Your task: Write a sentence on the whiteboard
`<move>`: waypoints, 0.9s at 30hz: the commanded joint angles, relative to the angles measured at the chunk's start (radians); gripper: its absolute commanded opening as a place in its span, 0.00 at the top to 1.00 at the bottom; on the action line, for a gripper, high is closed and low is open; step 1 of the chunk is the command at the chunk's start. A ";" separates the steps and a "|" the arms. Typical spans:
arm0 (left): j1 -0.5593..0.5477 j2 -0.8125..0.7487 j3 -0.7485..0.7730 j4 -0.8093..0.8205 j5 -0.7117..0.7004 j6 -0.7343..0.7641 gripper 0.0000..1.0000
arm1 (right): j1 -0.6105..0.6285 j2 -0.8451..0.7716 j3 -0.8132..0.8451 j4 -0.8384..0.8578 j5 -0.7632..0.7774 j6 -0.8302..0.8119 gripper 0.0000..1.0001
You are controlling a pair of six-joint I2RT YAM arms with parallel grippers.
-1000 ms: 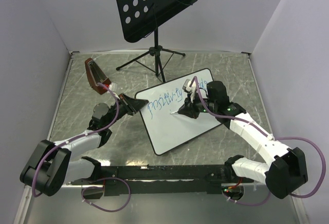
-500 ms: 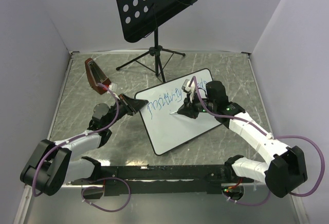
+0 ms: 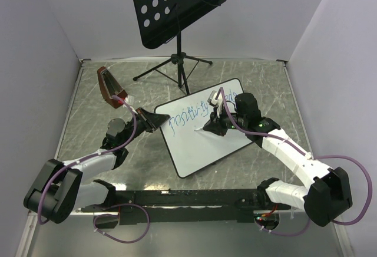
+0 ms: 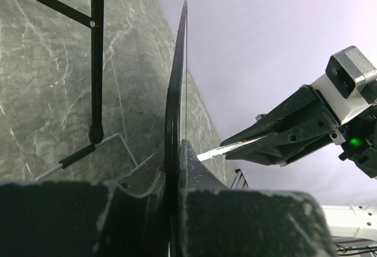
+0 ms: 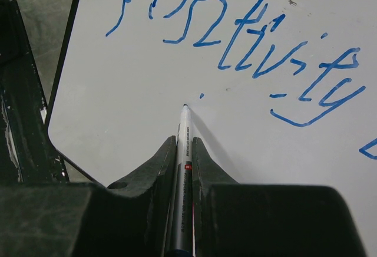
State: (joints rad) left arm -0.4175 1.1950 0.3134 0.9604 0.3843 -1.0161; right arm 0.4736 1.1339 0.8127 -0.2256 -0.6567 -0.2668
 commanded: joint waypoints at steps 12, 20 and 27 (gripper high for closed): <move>-0.010 -0.011 0.027 0.133 0.021 0.027 0.99 | 0.003 0.017 0.026 -0.027 0.015 -0.052 1.00; -0.010 -0.017 0.024 0.133 0.019 0.027 0.99 | 0.005 0.006 0.029 -0.057 0.029 -0.084 1.00; -0.010 -0.029 0.026 0.112 0.015 0.034 0.99 | 0.003 -0.011 0.026 -0.078 0.038 -0.097 1.00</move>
State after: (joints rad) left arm -0.4175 1.1950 0.3134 0.9596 0.3843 -1.0157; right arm 0.4736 1.1320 0.8188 -0.2611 -0.6659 -0.3271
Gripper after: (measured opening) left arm 0.080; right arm 0.181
